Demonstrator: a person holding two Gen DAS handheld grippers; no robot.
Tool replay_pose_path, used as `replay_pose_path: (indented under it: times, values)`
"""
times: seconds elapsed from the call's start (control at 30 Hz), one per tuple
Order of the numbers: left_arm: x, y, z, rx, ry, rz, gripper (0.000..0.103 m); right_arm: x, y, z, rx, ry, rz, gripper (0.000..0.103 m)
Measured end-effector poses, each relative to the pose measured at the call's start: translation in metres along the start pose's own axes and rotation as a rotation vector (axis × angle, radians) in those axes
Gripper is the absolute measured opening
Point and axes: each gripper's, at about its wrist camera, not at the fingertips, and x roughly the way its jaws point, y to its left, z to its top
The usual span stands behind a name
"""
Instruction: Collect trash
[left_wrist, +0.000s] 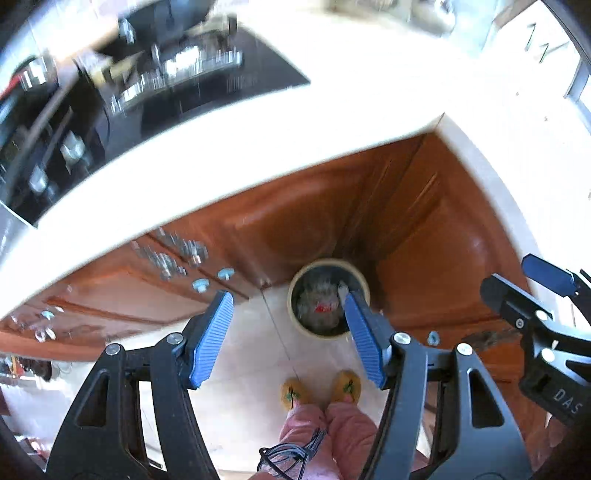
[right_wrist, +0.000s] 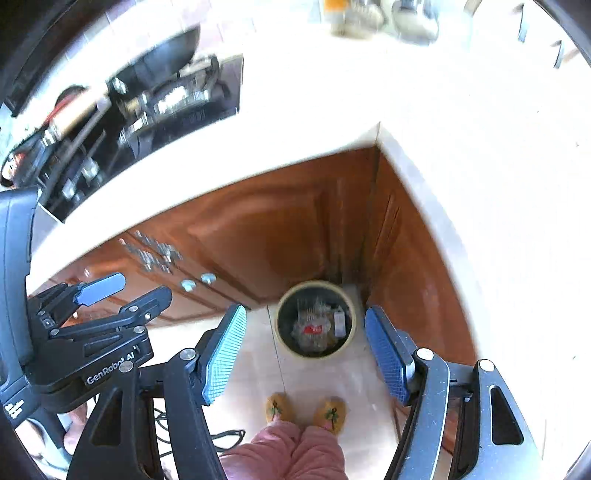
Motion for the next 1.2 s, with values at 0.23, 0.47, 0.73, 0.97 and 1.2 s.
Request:
replay_pose_path:
  times: [0.23, 0.47, 0.73, 0.97, 1.2]
  values:
    - [-0.087, -0.013, 0.050, 0.022, -0.164, 0.012, 0.063, -0.092, -0.011, 0.057, 0.043, -0.107, -0.003, 0.071]
    - [-0.138, -0.021, 0.093, 0.027, -0.278, 0.001, 0.067, -0.149, -0.017, 0.100, 0.077, -0.196, 0.005, 0.075]
    - [-0.169, -0.030, 0.112, 0.025, -0.354, 0.016, 0.070, -0.172, -0.013, 0.118, 0.064, -0.280, -0.004, 0.077]
    - [-0.164, -0.026, 0.114, -0.010, -0.329, 0.009, 0.070, -0.161, -0.004, 0.115, 0.042, -0.294, -0.022, 0.077]
    - [-0.154, -0.029, 0.105, -0.025, -0.293, 0.001, 0.070, -0.153, -0.007, 0.108, 0.043, -0.267, -0.029, 0.077]
